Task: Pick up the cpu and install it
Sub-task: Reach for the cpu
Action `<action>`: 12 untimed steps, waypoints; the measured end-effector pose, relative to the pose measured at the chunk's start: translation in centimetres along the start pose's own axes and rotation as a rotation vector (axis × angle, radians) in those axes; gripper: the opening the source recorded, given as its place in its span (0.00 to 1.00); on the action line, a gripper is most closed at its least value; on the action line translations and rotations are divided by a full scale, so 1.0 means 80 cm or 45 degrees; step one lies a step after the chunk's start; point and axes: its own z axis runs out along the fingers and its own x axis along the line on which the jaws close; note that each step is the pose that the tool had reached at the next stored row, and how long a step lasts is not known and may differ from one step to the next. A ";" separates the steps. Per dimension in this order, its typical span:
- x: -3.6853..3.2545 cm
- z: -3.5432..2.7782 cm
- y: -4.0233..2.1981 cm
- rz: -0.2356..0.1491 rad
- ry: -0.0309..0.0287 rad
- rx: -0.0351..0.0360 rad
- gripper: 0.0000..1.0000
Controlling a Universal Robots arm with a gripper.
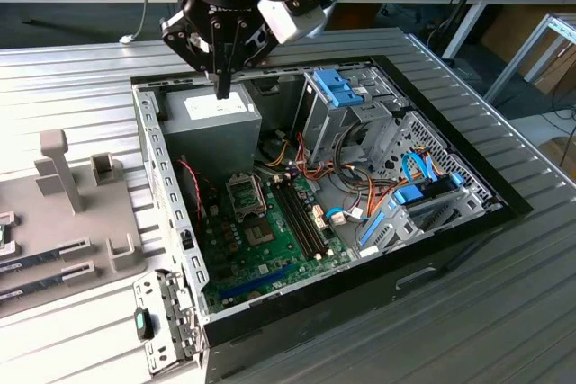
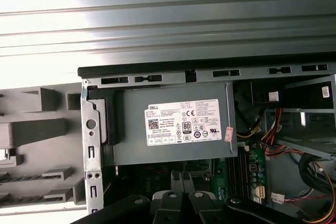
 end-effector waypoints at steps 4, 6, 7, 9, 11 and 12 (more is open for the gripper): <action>0.0058 -0.0002 -0.0004 0.000 0.0000 0.0001 0.11; 0.0081 -0.0002 -0.0006 0.000 0.0000 0.0001 0.11; 0.0090 -0.0002 -0.0007 0.000 0.0001 0.0001 0.11; 0.0115 -0.0003 -0.0009 0.000 0.0000 0.0000 0.11; 0.0146 -0.0003 -0.0011 0.000 0.0000 0.0001 0.11; 0.0167 -0.0004 -0.0013 0.000 0.0000 0.0001 0.11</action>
